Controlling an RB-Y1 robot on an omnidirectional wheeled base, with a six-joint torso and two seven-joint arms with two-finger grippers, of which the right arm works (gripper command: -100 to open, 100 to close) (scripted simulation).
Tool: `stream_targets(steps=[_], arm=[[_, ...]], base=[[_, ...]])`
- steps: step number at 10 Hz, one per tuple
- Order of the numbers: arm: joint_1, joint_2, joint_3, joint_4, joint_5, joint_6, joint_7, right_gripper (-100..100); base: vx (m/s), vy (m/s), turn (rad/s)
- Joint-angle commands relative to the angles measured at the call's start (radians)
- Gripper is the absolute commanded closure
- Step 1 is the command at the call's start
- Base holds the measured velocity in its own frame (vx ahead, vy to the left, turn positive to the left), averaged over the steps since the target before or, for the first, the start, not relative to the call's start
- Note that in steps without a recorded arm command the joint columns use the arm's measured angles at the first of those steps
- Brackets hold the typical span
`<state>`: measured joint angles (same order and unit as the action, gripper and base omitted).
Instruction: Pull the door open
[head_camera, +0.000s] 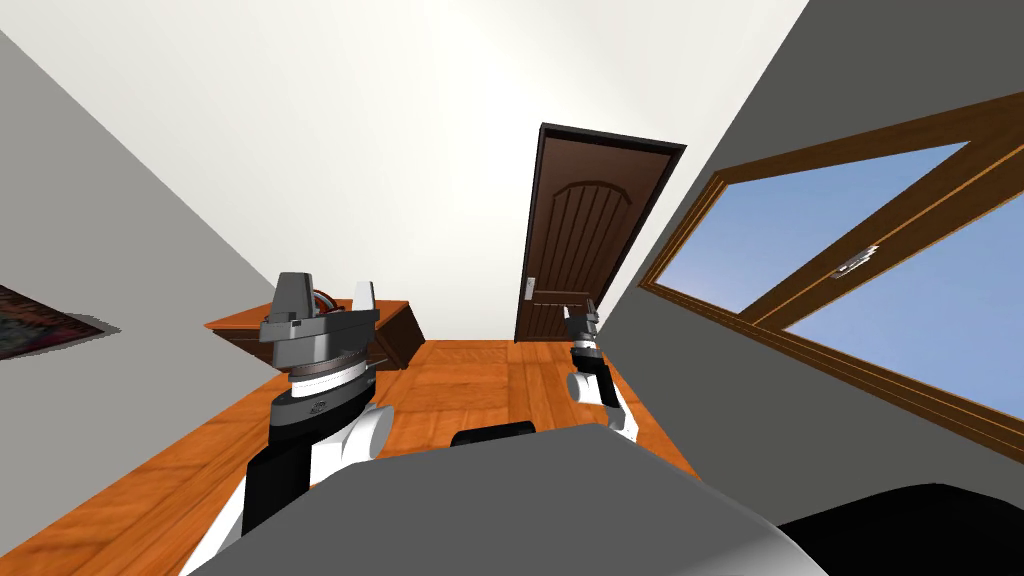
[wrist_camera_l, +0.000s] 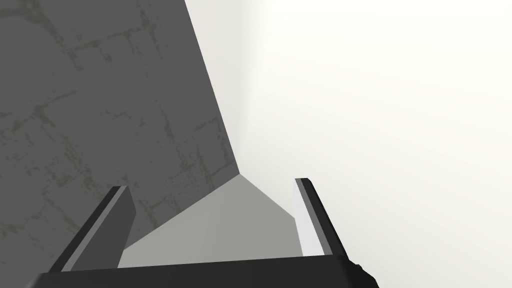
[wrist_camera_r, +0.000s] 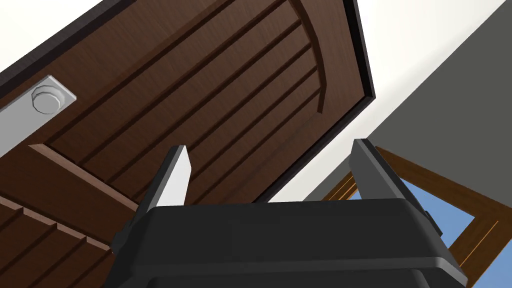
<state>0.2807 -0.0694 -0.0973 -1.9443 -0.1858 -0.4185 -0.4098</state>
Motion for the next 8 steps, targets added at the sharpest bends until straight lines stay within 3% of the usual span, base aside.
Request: stream_targets(steps=[1, 8], arm=[[-0.024, -0.002, -0.003, 0.038, -0.024, 0.007, -0.030, -100], [-0.115, -0.013, -0.017, 0.221, -0.132, 0.017, -0.159, -100]], base=[[0.086, -0.047, 0.087], [0.091, -0.055, 0.091]])
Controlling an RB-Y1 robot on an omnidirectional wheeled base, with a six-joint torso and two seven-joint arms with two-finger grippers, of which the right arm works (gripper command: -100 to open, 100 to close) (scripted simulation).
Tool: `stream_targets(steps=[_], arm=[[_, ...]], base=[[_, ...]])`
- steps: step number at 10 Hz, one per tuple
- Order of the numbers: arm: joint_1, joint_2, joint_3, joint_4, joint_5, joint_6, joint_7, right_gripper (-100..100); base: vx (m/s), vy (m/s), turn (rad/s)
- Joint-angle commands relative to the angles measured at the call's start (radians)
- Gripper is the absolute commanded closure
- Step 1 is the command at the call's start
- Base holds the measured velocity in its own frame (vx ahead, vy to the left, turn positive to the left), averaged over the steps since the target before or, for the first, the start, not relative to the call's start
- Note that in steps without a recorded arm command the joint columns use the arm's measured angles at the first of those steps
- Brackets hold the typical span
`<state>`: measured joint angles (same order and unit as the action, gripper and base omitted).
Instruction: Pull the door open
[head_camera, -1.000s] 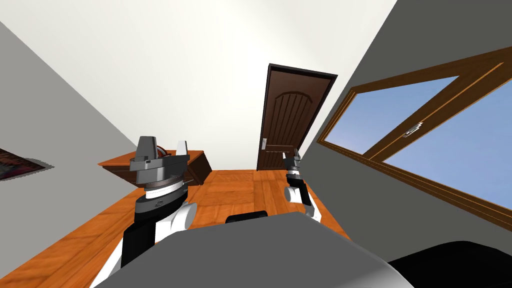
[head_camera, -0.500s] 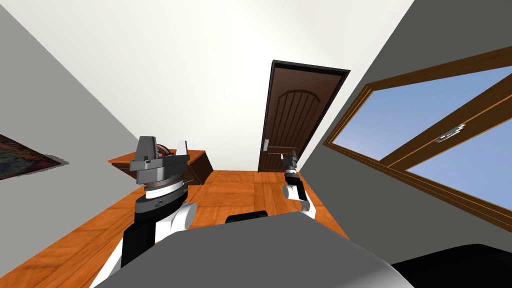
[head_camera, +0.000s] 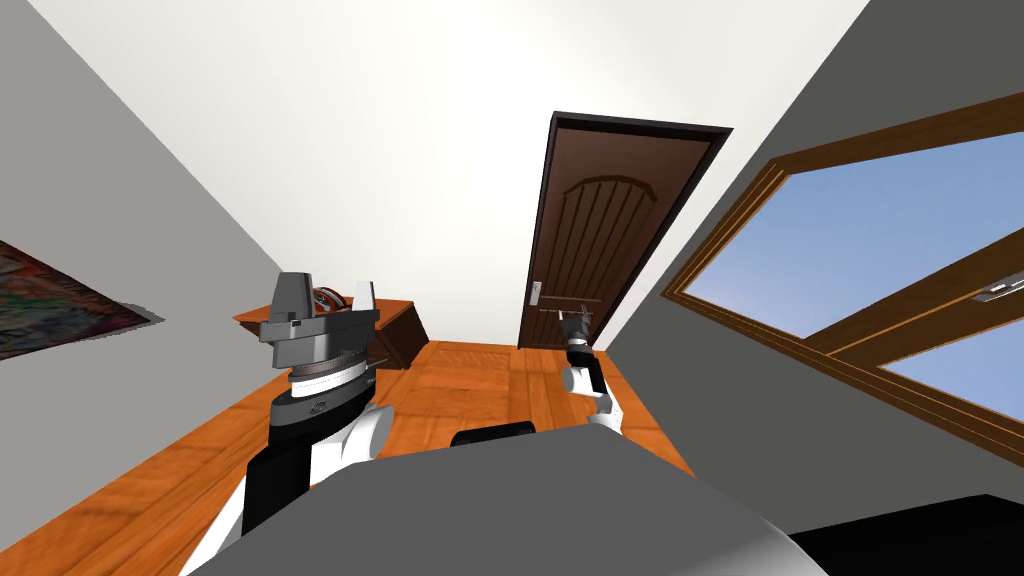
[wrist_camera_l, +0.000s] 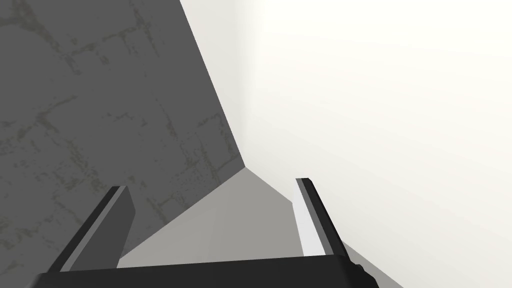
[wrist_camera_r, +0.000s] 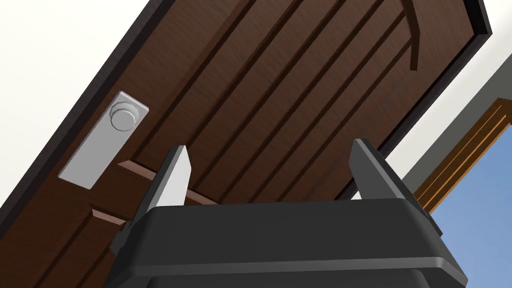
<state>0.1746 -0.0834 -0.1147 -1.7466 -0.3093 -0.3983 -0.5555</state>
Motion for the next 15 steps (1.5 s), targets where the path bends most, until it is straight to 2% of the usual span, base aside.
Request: stream_targets(steps=[1, 7, 15], arm=[[-0.022, 0.000, -0.001, 0.050, -0.024, -0.001, -0.032, -100], [-0.099, -0.001, -0.012, 0.204, -0.115, 0.007, -0.140, -100], [-0.200, 0.008, -0.026, 0.406, -0.235, 0.018, -0.284, -100]], base=[[0.088, -0.055, 0.106], [0.089, -0.055, 0.090], [0.092, -0.070, 0.091]])
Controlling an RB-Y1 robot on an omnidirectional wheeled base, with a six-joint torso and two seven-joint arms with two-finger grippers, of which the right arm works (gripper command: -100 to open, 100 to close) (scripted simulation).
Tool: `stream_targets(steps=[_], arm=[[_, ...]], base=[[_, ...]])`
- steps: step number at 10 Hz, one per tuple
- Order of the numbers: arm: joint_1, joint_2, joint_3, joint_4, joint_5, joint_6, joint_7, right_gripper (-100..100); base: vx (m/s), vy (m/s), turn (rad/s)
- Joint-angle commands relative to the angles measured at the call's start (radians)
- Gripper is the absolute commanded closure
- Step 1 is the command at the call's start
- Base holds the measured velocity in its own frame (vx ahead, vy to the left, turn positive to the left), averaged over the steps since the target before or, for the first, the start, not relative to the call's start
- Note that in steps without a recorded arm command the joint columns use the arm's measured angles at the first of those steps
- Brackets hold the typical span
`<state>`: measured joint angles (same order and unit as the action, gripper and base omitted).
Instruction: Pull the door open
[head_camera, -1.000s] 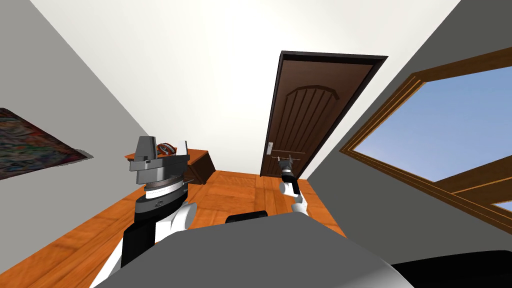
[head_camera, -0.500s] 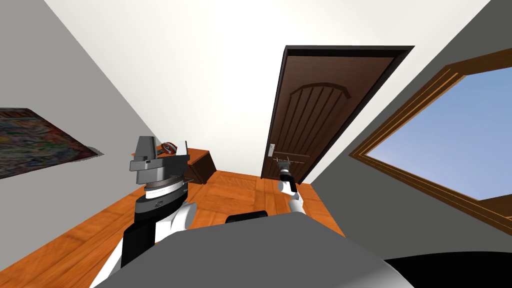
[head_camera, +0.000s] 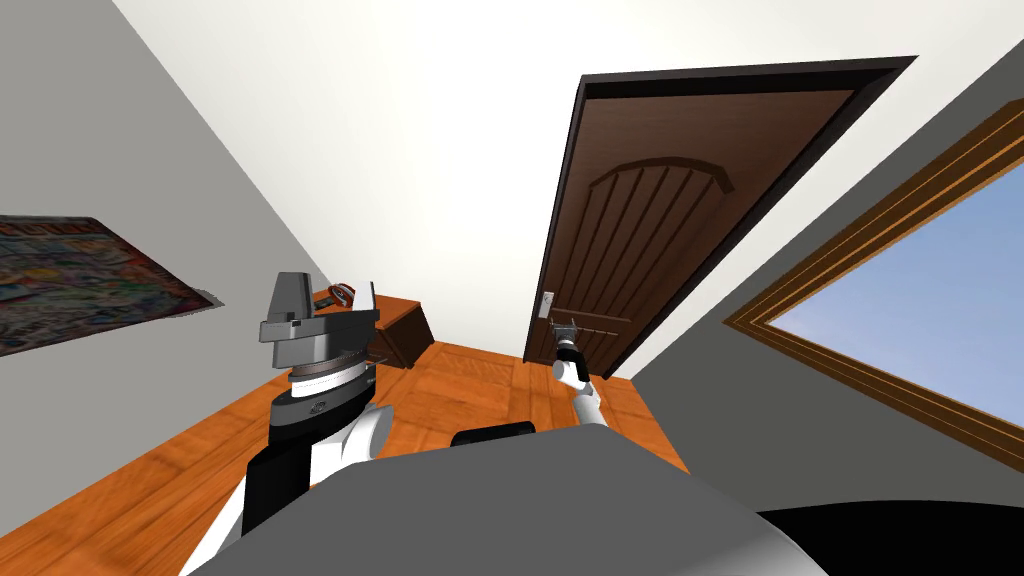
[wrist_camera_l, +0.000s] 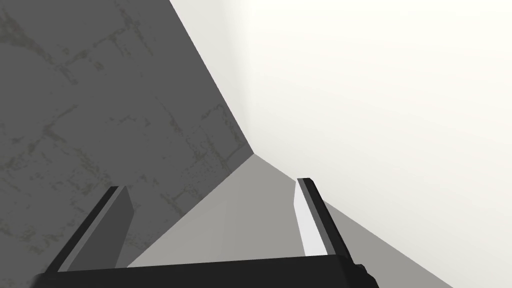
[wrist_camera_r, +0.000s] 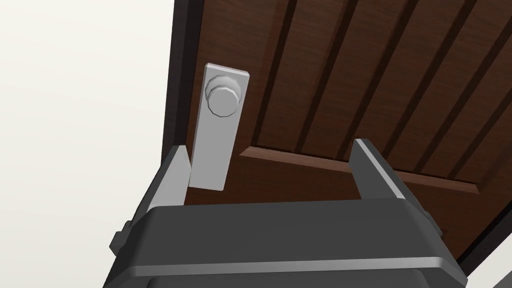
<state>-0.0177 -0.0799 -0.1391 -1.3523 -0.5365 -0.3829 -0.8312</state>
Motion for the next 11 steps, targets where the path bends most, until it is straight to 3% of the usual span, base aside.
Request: stream_targets(steps=[1, 9, 11], arm=[[-0.017, 0.007, -0.003, 0.031, -0.019, 0.003, -0.021, -100], [-0.095, 0.025, -0.014, 0.186, -0.110, 0.012, -0.131, -100], [-0.097, 0.027, -0.017, 0.185, -0.112, 0.016, -0.129, -100]], base=[[0.091, -0.061, 0.052], [0.082, -0.062, 0.069], [0.050, -0.038, 0.033]])
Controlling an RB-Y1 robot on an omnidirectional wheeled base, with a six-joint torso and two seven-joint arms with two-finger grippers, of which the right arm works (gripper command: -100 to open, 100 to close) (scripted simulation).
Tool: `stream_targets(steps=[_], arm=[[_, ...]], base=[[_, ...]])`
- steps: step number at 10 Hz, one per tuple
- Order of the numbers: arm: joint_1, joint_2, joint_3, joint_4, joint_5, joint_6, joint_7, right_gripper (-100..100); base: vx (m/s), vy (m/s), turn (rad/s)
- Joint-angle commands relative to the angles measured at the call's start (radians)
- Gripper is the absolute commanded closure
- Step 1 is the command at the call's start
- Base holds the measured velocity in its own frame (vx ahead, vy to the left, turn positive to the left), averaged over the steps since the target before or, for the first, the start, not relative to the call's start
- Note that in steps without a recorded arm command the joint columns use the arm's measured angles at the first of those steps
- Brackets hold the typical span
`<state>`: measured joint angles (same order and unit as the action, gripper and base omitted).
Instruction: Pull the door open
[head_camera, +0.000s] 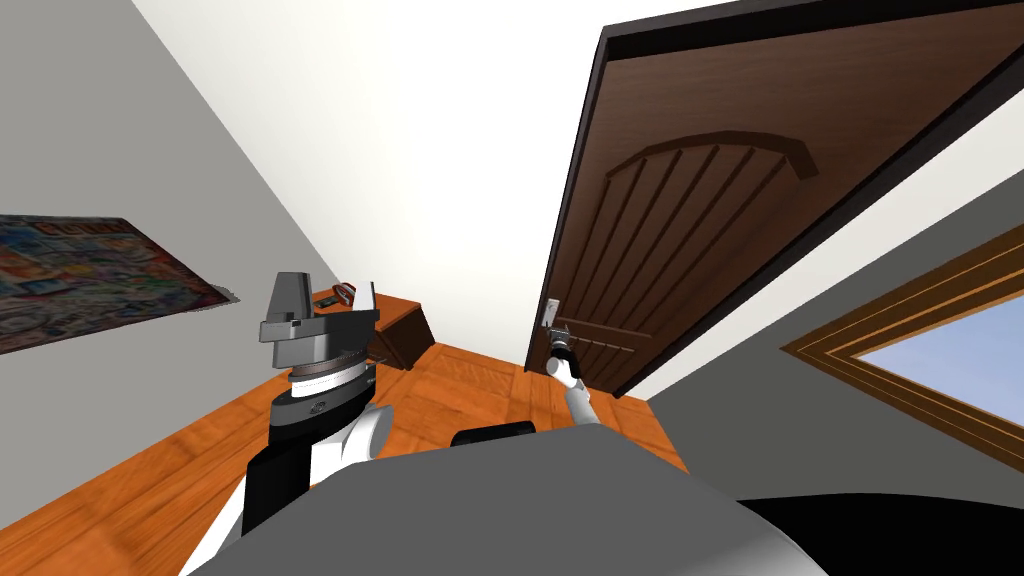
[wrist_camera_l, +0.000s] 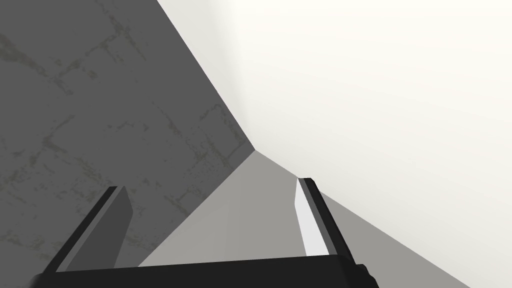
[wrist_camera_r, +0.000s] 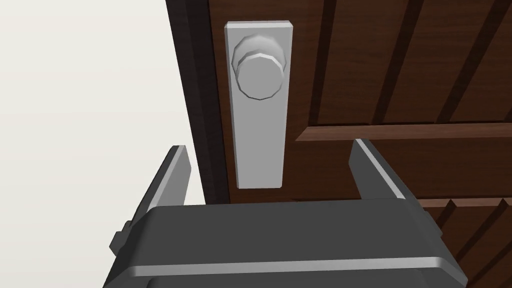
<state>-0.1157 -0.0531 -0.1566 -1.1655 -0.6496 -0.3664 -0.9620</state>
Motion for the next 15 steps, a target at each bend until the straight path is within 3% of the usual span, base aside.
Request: stream_targets(steps=[1, 7, 8, 9, 10, 15], arm=[[0.010, -0.033, -0.009, 0.008, -0.010, -0.004, -0.025, -100], [0.046, -0.147, -0.042, 0.038, -0.043, -0.017, -0.112, -100], [0.051, -0.160, -0.046, 0.041, -0.048, -0.019, -0.123, -100], [0.048, -0.151, -0.046, 0.032, -0.046, -0.010, -0.111, -100], [0.048, -0.151, -0.046, 0.032, -0.046, -0.010, -0.111, 100], [0.048, -0.151, -0.046, 0.032, -0.046, -0.010, -0.111, 100]], base=[[0.102, -0.005, 0.132], [0.203, -0.020, 0.135], [0.145, -0.013, 0.087], [0.061, -0.007, 0.013], [-0.006, -0.002, -0.019], [-0.011, 0.000, 0.001]])
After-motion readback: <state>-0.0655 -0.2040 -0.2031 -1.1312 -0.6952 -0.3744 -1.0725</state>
